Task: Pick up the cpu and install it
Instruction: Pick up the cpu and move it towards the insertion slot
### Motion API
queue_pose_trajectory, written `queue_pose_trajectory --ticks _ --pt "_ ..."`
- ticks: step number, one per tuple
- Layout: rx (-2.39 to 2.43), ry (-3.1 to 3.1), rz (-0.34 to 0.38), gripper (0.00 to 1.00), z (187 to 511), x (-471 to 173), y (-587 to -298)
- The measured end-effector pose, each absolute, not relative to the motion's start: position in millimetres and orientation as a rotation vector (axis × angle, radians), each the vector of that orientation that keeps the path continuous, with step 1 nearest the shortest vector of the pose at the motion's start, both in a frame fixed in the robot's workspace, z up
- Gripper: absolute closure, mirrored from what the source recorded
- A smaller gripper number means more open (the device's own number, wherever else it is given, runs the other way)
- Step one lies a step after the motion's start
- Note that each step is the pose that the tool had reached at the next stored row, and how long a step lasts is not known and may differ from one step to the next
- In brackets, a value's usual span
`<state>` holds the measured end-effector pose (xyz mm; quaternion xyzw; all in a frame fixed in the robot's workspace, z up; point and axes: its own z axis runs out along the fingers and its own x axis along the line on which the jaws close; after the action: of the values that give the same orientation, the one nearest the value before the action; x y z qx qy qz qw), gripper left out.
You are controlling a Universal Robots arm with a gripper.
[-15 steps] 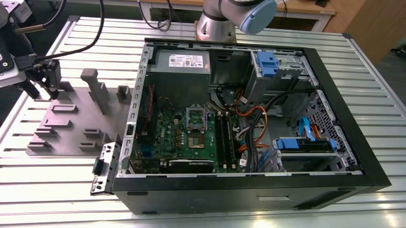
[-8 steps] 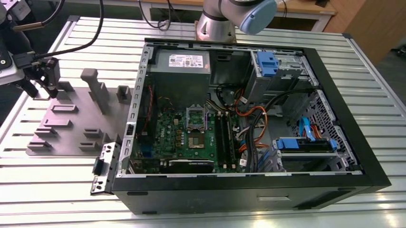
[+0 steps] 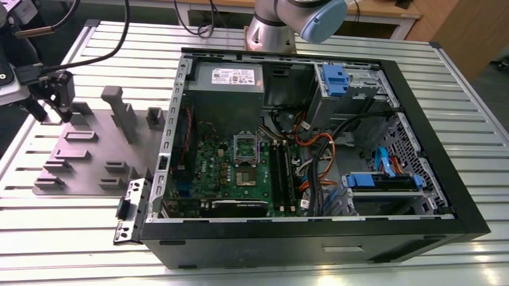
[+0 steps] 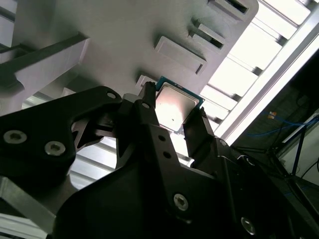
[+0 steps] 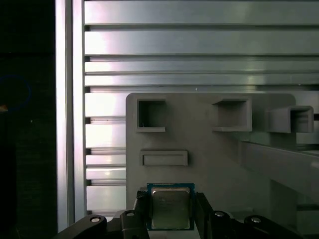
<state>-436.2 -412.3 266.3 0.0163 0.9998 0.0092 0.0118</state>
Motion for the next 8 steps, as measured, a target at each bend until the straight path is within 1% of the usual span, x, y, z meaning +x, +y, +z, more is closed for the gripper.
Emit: queue_pose_trajectory --ticks 8 --pt "0.051 3.117 0.029 0.53 270.3 -436.2 -412.3"
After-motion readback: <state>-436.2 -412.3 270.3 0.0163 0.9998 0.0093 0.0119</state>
